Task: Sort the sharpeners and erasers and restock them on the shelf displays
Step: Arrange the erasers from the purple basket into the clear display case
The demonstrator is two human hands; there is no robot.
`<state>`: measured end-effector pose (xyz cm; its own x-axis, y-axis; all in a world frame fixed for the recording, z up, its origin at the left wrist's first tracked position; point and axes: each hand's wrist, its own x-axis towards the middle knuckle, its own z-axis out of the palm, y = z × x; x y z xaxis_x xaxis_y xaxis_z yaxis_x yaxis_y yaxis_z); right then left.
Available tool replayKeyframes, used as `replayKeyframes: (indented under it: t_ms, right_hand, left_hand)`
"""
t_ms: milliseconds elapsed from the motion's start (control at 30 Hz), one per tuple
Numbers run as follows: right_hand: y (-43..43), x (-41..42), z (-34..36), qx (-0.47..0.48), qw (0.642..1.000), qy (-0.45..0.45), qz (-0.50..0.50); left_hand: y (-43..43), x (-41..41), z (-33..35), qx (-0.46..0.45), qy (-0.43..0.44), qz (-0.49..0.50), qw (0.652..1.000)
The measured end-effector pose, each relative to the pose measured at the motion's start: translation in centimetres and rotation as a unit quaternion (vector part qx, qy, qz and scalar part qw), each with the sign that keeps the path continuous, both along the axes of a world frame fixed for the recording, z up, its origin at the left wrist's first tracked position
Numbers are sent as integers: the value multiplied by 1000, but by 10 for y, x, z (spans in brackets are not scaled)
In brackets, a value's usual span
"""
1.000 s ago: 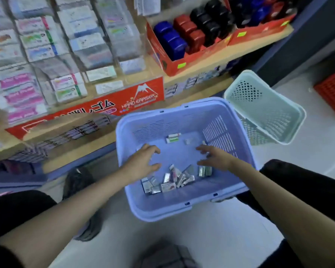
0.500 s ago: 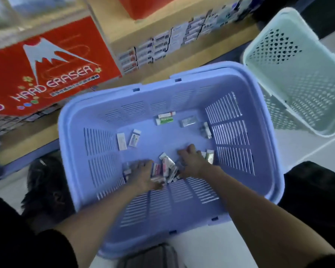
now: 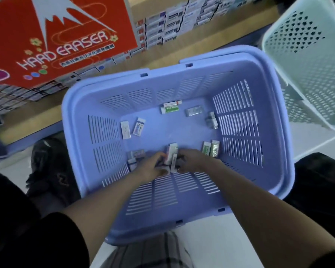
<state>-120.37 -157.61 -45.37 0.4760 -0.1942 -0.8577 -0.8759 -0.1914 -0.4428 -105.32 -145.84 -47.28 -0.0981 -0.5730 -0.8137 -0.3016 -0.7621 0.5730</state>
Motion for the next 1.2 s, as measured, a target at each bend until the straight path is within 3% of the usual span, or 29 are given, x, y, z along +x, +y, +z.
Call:
replayKeyframes:
  t_ms: [100,200,333,467,600,700,1000,1200]
  right_hand:
    - [5,-2,0,43,998,8,-42]
    - [0,-2,7,-4,999,6,-38]
    - [-6,-2,14,-11,999,11,-51]
    - [-6,-4,24,15,984,3,-176]
    - [-11,-1,41,54,933,-16,-354]
    - [-13,1,59,36,902,-43,-428]
    - [-10,3,137,114,805,-150,-563]
    - [0,10,202,153,781,-232,-559]
  left_hand:
    - [7,0,-13,5,0,-2,1000]
    - [-5,-2,-2,23,-12,29,999]
    - [-11,-10,1,7,-53,-33,998]
    - [-15,-10,5,-5,-68,24,997]
    - [-17,-2,18,-7,-63,137,989]
    - [-20,7,34,-26,-63,160,985]
    - [-30,27,117,-60,46,200,977]
    - [-33,42,191,-110,55,171,977]
